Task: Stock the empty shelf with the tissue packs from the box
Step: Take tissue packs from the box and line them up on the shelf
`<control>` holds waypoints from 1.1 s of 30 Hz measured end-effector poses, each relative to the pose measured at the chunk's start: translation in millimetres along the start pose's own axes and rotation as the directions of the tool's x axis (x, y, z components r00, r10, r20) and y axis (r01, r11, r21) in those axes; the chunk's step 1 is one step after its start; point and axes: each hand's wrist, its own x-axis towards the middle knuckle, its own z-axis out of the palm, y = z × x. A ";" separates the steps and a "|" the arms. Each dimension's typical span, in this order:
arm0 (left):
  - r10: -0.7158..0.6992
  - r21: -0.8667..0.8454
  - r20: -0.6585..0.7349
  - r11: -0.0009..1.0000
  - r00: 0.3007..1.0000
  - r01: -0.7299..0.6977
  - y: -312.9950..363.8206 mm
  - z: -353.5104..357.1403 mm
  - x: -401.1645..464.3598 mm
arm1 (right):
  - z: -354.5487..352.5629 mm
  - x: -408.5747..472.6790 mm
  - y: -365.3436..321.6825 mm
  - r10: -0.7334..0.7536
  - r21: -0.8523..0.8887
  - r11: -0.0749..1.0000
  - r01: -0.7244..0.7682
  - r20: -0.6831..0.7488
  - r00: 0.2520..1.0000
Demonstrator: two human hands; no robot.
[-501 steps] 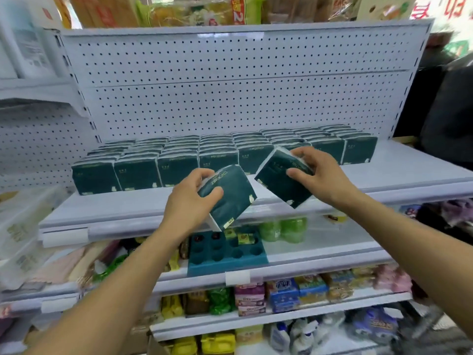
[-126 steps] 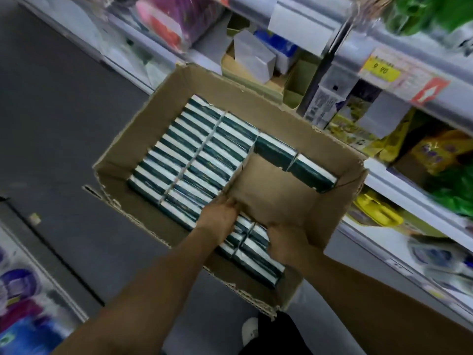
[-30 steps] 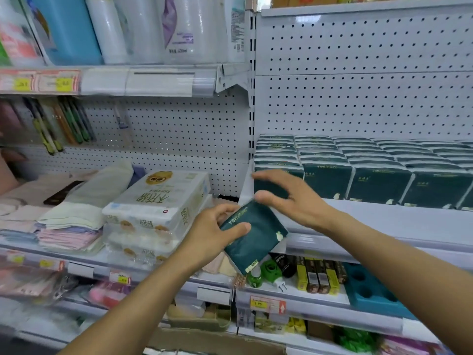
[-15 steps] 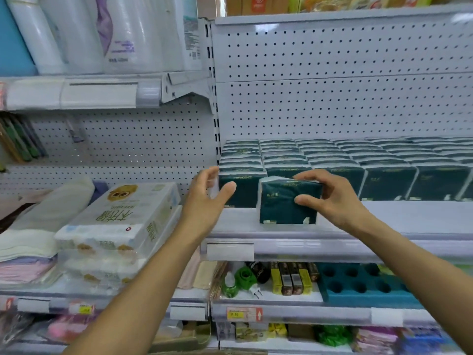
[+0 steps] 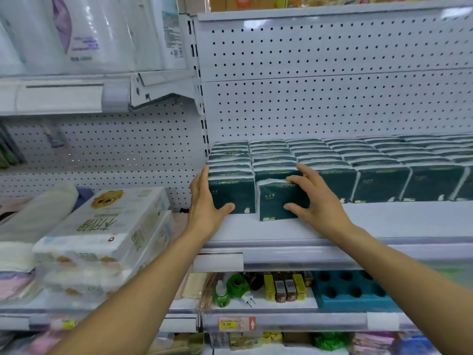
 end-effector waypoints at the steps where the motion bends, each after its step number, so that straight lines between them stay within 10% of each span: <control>1: 0.002 -0.004 0.005 1.000 1.000 -0.002 -0.6 0.0 1.3 | 1.4 2.1 0.2 0.004 -0.033 0.999 -0.004 -0.011 1.000; 24: 0.015 0.177 0.001 0.984 1.000 -0.015 0.5 -8.1 -3.2 | 7.5 14.1 -22.0 -0.033 -0.458 0.889 0.019 -0.022 0.999; 33: 0.370 0.534 -0.089 0.802 0.925 -0.269 -5.1 -57.5 -112.6 | 8.4 -64.8 -111.4 -0.257 -0.349 0.917 0.194 -0.143 0.956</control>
